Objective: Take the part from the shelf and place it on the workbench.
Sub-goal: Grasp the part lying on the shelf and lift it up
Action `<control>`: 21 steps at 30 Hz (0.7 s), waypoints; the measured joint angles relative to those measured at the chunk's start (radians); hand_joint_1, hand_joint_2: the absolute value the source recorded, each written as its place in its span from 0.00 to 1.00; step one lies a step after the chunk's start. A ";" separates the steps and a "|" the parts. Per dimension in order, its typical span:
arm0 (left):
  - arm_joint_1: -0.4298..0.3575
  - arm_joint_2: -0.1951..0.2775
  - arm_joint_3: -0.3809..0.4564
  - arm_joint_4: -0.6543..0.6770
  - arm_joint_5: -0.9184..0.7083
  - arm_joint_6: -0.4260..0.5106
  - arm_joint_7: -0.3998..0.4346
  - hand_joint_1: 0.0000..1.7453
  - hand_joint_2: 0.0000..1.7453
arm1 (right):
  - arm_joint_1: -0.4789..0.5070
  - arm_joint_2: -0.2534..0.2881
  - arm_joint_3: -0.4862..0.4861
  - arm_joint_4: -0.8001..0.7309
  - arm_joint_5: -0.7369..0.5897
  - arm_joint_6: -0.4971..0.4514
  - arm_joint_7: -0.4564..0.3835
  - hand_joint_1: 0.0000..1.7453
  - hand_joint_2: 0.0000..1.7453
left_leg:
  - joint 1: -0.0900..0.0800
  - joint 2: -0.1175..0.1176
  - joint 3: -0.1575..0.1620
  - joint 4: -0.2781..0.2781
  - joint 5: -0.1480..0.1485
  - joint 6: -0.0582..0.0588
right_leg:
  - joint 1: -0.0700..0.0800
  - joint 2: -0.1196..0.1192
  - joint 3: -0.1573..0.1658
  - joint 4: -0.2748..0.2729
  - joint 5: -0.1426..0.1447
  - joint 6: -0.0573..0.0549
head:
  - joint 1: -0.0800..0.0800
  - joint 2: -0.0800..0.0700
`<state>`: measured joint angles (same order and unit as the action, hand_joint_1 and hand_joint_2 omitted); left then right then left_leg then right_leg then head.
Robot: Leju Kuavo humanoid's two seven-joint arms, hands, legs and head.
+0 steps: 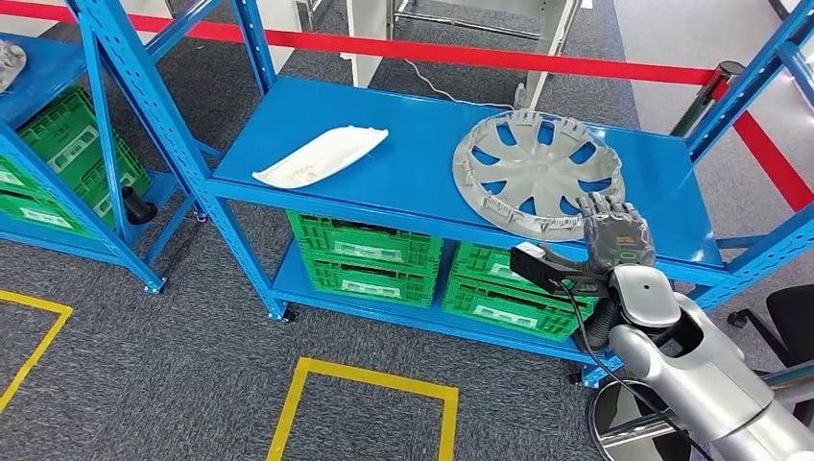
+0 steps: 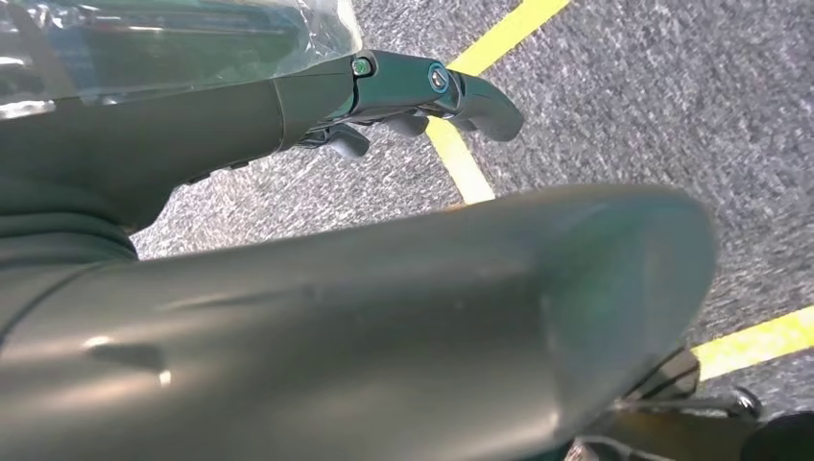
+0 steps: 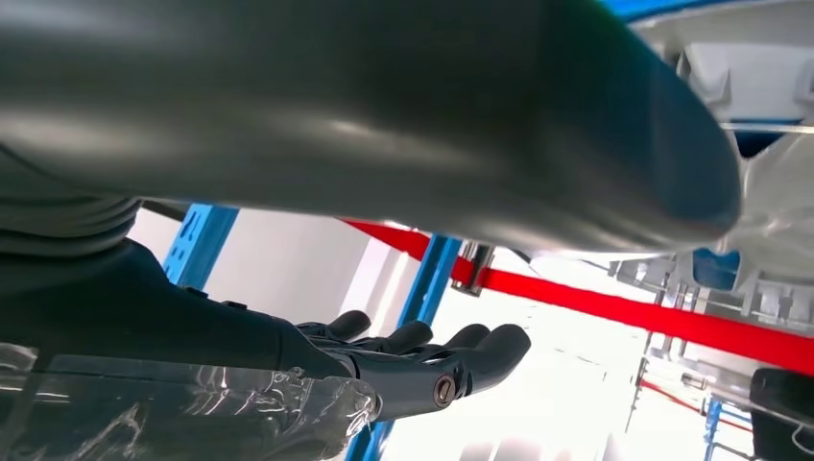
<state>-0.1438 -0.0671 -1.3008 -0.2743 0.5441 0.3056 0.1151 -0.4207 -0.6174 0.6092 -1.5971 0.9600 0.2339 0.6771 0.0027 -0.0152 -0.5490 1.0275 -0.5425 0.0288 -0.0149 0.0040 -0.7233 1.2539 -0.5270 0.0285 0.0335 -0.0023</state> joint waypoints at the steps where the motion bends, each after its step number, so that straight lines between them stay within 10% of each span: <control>1: 0.000 0.000 0.001 0.000 0.000 0.000 0.000 0.00 0.00 | 0.000 0.000 -0.003 0.000 0.000 0.000 0.000 0.00 0.00 | 0.000 0.000 0.011 0.000 -0.008 -0.003 | 0.001 0.000 0.021 -0.061 0.044 -0.003 | 0.000 0.000; 3: -0.001 -0.001 0.003 0.000 -0.001 0.000 0.000 0.00 0.00 | 0.000 0.000 -0.008 0.000 0.000 0.000 0.000 0.00 0.00 | -0.002 -0.001 0.023 0.001 -0.022 -0.013 | 0.005 0.001 0.060 -0.160 0.086 -0.010 | 0.000 0.000; 8: -0.002 -0.001 0.004 0.000 -0.001 -0.001 0.000 0.00 0.00 | 0.000 0.000 -0.018 -0.003 0.000 0.000 0.000 0.00 0.00 | -0.004 0.002 0.025 0.008 -0.046 -0.039 | 0.004 0.004 0.089 -0.207 0.063 -0.035 | -0.002 0.000; 13: -0.002 -0.001 0.004 0.000 -0.001 0.000 0.000 0.00 0.00 | 0.003 0.002 -0.020 -0.004 0.000 -0.001 0.000 0.00 0.00 | -0.001 0.002 -0.119 0.262 -0.133 -0.053 | 0.000 0.000 0.114 -0.215 0.047 -0.048 | -0.009 0.000; 15: 0.001 -0.001 0.004 0.000 -0.002 0.000 0.001 0.00 0.00 | 0.007 0.002 -0.020 -0.004 -0.002 -0.002 0.000 0.00 0.00 | -0.001 0.002 -0.137 0.264 -0.096 -0.053 | 0.000 0.001 0.126 -0.215 0.039 -0.047 | -0.009 0.000; 18: 0.001 0.000 0.005 0.000 -0.005 0.000 0.001 0.00 0.00 | 0.009 0.002 -0.020 -0.004 -0.004 -0.006 0.000 0.00 0.00 | -0.004 0.002 -0.090 0.110 0.031 -0.043 | 0.001 0.003 0.157 -0.216 0.019 -0.041 | -0.009 0.000; 21: 0.000 0.000 0.007 0.000 -0.009 0.000 0.002 0.00 0.00 | 0.011 0.002 -0.021 -0.004 -0.006 -0.009 0.000 0.00 0.00 | -0.011 0.001 -0.055 0.027 0.047 -0.024 | 0.001 0.005 0.164 -0.221 0.011 -0.026 | -0.009 0.000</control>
<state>-0.1436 -0.0669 -1.2941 -0.2739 0.5346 0.3054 0.1167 -0.4092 -0.6156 0.5882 -1.6011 0.9537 0.2252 0.6771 -0.0086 -0.0144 -0.6040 1.0548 -0.4957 0.0044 -0.0135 0.0091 -0.5591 1.0324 -0.5157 0.0026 0.0242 -0.0023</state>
